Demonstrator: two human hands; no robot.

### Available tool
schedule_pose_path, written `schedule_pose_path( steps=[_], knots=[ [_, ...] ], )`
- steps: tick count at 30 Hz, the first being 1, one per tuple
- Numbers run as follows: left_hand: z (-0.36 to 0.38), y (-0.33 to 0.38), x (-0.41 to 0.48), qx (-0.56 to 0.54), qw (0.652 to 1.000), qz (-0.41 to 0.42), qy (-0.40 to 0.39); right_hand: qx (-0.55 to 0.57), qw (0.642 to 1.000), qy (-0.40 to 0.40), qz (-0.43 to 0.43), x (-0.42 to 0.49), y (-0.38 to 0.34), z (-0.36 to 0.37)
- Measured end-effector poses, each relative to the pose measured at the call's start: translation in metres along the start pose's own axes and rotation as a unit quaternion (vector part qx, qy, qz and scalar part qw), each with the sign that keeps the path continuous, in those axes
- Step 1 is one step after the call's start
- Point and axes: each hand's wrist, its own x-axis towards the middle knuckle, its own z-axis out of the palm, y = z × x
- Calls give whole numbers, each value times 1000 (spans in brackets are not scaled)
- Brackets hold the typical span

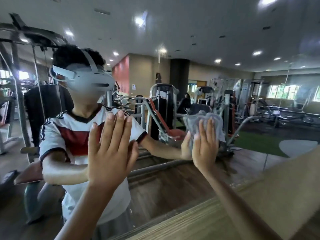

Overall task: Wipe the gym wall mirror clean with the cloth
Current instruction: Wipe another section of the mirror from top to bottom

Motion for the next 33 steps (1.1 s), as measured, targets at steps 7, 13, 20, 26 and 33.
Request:
schedule_pose_path(
  steps=[7,13,20,26,33],
  knots=[
    [2,1,-12,-7,1000,5,11,52,991,38,113,35,-86,16],
    [0,0,-20,-16,1000,-5,18,-16,992,-59,-115,-85,-37,7],
    [-2,18,-53,-33,998,-45,-1,16,989,17,143,-12,-36,8],
    [-1,25,-84,-36,998,-39,-18,39,997,-21,-63,-76,-66,15],
    [-1,27,-84,-31,998,-48,-15,79,976,9,205,-145,-17,17]
  ],
)
